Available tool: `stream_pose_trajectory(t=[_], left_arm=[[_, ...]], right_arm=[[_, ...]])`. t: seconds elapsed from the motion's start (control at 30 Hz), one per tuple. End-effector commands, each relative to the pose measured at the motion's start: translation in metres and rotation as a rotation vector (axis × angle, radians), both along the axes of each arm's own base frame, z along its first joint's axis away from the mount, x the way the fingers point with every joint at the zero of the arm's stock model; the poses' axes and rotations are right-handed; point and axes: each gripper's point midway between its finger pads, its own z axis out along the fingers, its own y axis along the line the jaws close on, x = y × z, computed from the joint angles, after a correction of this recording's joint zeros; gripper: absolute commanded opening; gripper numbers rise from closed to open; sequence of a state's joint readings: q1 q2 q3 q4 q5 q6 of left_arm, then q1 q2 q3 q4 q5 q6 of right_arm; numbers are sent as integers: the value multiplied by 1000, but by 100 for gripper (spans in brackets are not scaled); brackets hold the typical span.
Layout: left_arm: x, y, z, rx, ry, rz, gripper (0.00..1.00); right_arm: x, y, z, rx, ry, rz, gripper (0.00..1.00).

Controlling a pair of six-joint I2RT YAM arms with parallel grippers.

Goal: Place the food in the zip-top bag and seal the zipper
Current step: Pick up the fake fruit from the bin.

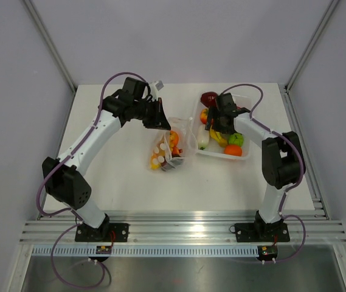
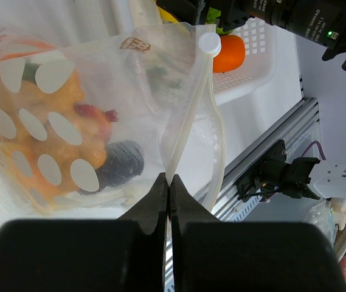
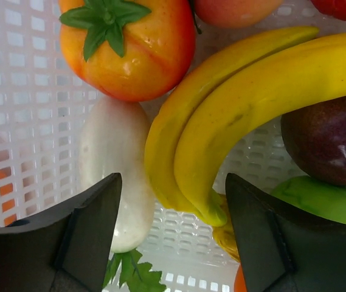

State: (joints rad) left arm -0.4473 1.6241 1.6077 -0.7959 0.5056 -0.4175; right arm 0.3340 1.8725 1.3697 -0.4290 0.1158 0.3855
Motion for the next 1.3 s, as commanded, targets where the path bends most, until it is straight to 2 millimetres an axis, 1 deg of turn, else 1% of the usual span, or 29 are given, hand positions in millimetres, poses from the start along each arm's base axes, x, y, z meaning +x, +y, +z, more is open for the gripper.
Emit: stream_pose_trajectory(t=[0.0,0.03,0.17,0.23,0.27,0.33,0.37,0.43,0.47,0.53,0.57,0.6,0.63,0.67,0.73,0.77,0.83,0.87,0.93,0.97,1.0,1.03,1.07,1.1,1.13,1.17,1.2,1.23,1.27], left_arm=[[-2,-5,15,-50,-45,-25,0],[-3,-5,14,-49,-43,-23,0],[-3,-6,12,-54,-41,-26,0],[-2,-7,12,-57,-41,-28,0],[-3,-7,12,-59,-40,-30,0],[-3,-7,12,-58,-41,-30,0],[-3,-7,12,-57,-40,-30,0],[-3,-6,10,-52,-38,-29,0],[-3,-6,10,-53,-38,-28,0],[-3,-6,9,-51,-36,-29,0],[-3,-6,8,-51,-36,-29,0],[-2,-6,8,-51,-36,-29,0],[-2,-7,7,-50,-33,-29,0],[-2,-7,8,-52,-36,-30,0],[-1,-8,7,-54,-31,-30,0],[-1,-9,6,-58,-29,-33,0],[-2,-10,9,-70,-29,-37,0],[-2,-11,10,-73,-31,-40,0],[-1,-11,10,-73,-30,-39,0],[0,-12,9,-72,-30,-40,0],[0,-11,8,-71,-29,-38,0],[0,-12,7,-71,-23,-38,0],[2,-13,5,-72,-19,-40,0],[0,-15,5,-82,-13,-50,0],[-1,-19,8,-108,-12,-72,0],[0,-21,9,-117,-7,-77,0],[0,-22,10,-120,-4,-79,0],[1,-22,8,-113,-2,-78,0],[2,-21,9,-110,-7,-78,0]], right_arm=[[21,0,9,9,-60,-49,76],[21,0,9,12,-58,-54,70],[19,4,2,28,-41,-51,64],[18,3,-3,28,-33,-52,57],[19,3,-1,31,-43,-52,47],[15,2,-1,31,-47,-55,36],[16,3,6,39,-70,-54,27],[13,0,11,38,-81,-59,19],[13,0,23,48,-107,-57,17],[10,-2,31,51,-123,-59,11],[8,-2,44,61,-152,-60,9],[7,-3,50,64,-163,-59,5],[4,-5,53,66,-169,-58,3],[2,-5,65,76,-198,-55,0],[-3,-4,73,90,-214,-45,0],[-4,-4,84,101,-238,-37,0],[-10,3,90,134,-248,0,0],[-11,5,103,156,-284,10,0],[-17,10,111,191,-297,38,0],[-20,11,126,210,-335,50,0],[-24,12,128,223,-342,59,0],[-29,17,135,248,-353,86,0],[-34,19,151,274,-394,103,0],[-40,24,156,301,-395,134,0],[-48,25,170,319,-420,160,0],[-53,29,176,336,-430,188,0],[-62,34,183,365,-429,230,0],[-72,35,197,382,-453,254,0],[-78,36,204,392,-462,278,0]])
